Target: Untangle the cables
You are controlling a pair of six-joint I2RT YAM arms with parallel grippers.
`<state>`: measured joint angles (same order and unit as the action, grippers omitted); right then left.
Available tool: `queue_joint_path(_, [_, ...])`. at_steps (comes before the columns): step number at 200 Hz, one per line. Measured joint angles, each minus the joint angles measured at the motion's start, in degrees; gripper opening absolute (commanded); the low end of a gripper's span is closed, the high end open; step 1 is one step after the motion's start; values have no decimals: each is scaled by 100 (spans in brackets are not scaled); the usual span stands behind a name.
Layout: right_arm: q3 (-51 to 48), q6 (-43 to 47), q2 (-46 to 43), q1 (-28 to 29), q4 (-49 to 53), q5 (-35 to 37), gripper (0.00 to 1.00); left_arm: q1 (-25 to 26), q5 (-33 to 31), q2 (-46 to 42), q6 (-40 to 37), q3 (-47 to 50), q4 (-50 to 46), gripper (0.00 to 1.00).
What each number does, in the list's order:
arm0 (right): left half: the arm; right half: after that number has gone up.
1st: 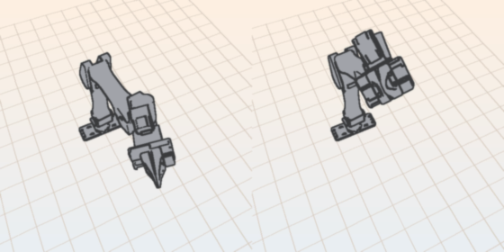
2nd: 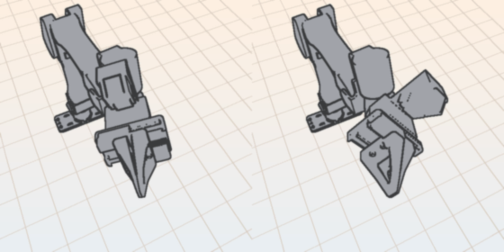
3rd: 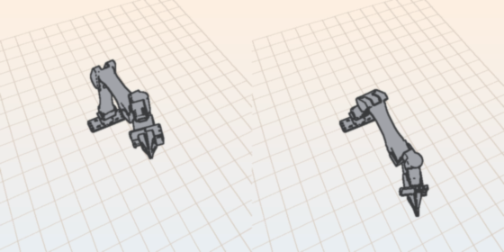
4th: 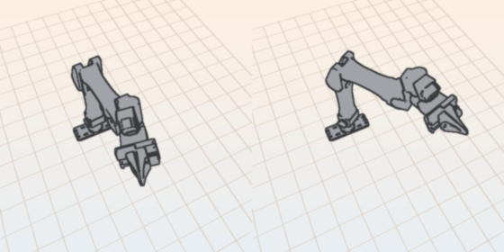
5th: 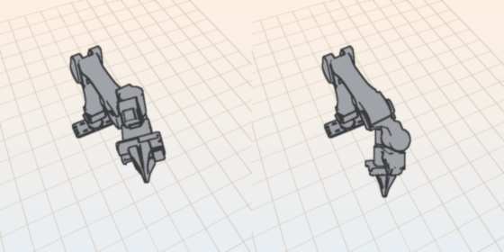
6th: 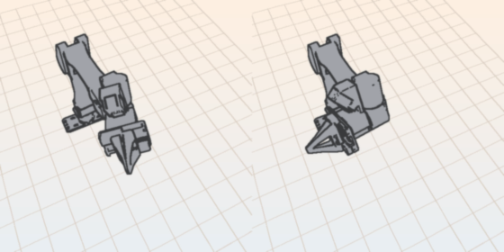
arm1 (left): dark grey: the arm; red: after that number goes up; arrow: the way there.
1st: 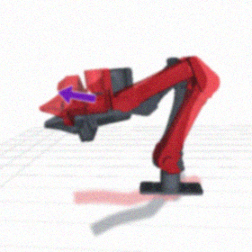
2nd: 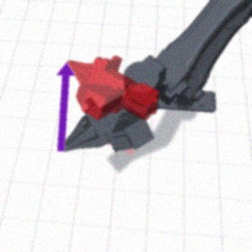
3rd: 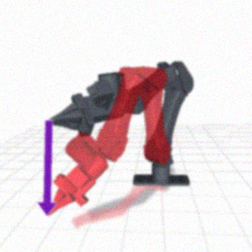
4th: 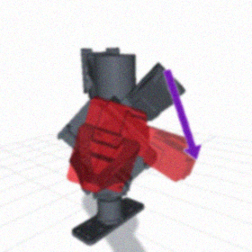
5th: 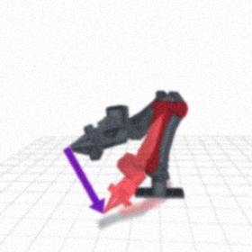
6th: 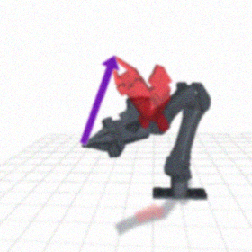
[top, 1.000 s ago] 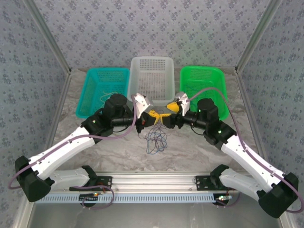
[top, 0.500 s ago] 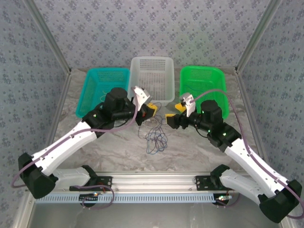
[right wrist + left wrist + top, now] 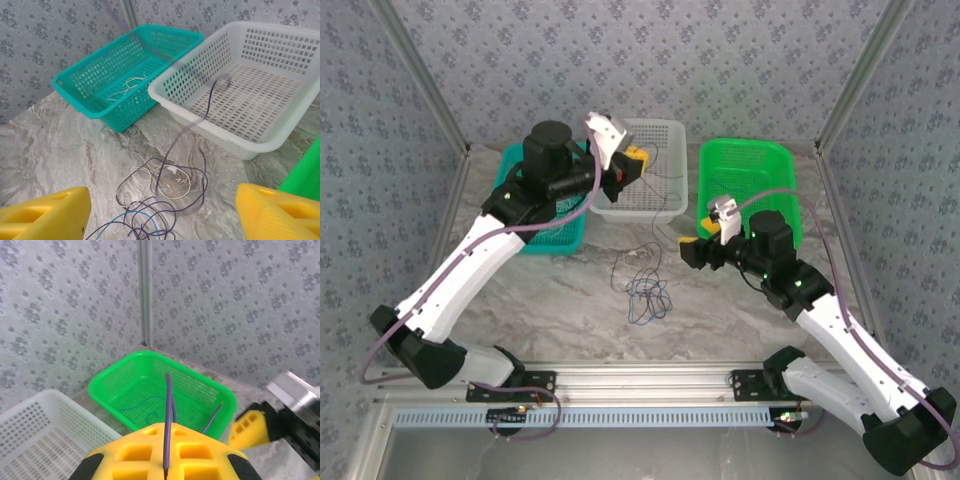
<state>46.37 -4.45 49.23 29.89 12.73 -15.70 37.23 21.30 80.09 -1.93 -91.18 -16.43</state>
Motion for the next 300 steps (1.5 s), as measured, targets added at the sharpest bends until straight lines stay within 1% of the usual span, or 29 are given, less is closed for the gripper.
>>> queue_joint_path(55, [-258, -2, -240, -96, 90, 61, 79, -560, 149, 872, 74, -815, 251, 0])
queue_joint_path(97, [-354, -24, -332, -131, 203, 131, 78, -1266, 487, 1749, 612, -1139, 754, 0])
queue_joint_path(116, [-391, -50, -378, -133, 214, 146, 79, -1510, 566, 2203, 837, -1259, 798, 1])
queue_joint_path(123, [-407, -66, -398, -138, 216, 155, 79, -1561, 605, 2356, 905, -1290, 782, 3])
queue_joint_path(150, [-413, -81, -385, -142, 258, 210, 78, -1613, 678, 2949, 1069, -1335, 599, 6])
queue_joint_path(167, [-398, -111, -160, -142, 385, 291, 76, -1611, 723, 3294, 1174, -1338, 437, 9])
queue_joint_path(174, [-380, -125, -2, -140, 466, 310, 75, -1606, 739, 3436, 1220, -1338, 369, 15])
queue_joint_path(179, [-367, -140, 129, -136, 514, 321, 75, -1606, 745, 3532, 1246, -1338, 326, 23])
queue_joint_path(186, [-365, -175, 310, -127, 564, 343, 74, -1598, 741, 3646, 1300, -1338, 254, 31])
queue_joint_path(207, [-365, -317, 765, -83, 688, 404, 72, -1587, 667, 3880, 1429, -1342, 11, 66])
queue_joint_path(217, [-365, -380, 885, -61, 686, 424, 71, -1587, 579, 3936, 1460, -1392, -173, 74])
queue_joint_path(233, [-365, -455, 1023, -17, 682, 442, 71, -1587, 367, 3965, 1515, -1515, -448, 84])
queue_joint_path(236, [-365, -474, 1045, -11, 680, 444, 71, -1587, 326, 3965, 1526, -1539, -490, 88])
queue_joint_path(242, [-365, -487, 1093, 7, 680, 444, 71, -1587, 262, 3960, 1541, -1589, -551, 91])
queue_joint_path(244, [-365, -501, 1110, 15, 680, 444, 71, -1587, 247, 3956, 1497, -1604, -570, 95])
queue_joint_path(247, [-365, -505, 1134, 26, 682, 446, 71, -1585, 201, 3945, 1532, -1615, -579, 98])
queue_joint_path(251, [-365, -518, 1167, 44, 682, 448, 71, -1582, 166, 3923, 1467, -1617, -592, 99])
queue_joint_path(270, [-358, -570, 1296, 127, 684, 481, 71, -1556, -98, 3733, 1471, -1497, -654, 100])
queue_joint_path(283, [-341, -658, 1408, 186, 680, 485, 70, -1486, -337, 3416, 1414, -1196, -654, 100])
queue_joint_path(300, [-330, -813, 1635, 306, 675, 483, 69, -1287, -647, 2800, 1355, -575, -520, 100])
